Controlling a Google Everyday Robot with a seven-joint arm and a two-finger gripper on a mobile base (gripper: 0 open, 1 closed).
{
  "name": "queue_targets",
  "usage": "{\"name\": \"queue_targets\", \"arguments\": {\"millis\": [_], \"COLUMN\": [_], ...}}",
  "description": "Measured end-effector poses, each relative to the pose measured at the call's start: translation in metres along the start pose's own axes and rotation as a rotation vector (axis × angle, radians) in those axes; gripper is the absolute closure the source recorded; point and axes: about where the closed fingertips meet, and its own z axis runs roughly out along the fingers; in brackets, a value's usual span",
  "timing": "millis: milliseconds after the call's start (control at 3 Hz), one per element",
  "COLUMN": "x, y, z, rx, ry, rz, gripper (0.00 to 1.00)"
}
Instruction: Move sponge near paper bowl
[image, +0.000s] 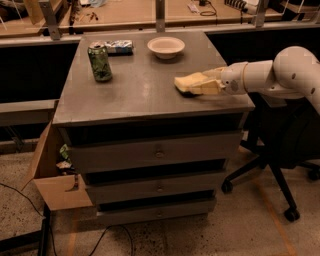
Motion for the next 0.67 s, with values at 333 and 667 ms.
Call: {"name": "queue_targets", "arguments": {"millis": [333,667], "x": [-0.026,-0.039], "y": [-0.036,-0.07], "z": [0.009,0.022], "rx": [0.148,0.265], "ry": [-0.043,-0.056], "rz": [0.005,0.013], "gripper": [1.0,1.0]}}
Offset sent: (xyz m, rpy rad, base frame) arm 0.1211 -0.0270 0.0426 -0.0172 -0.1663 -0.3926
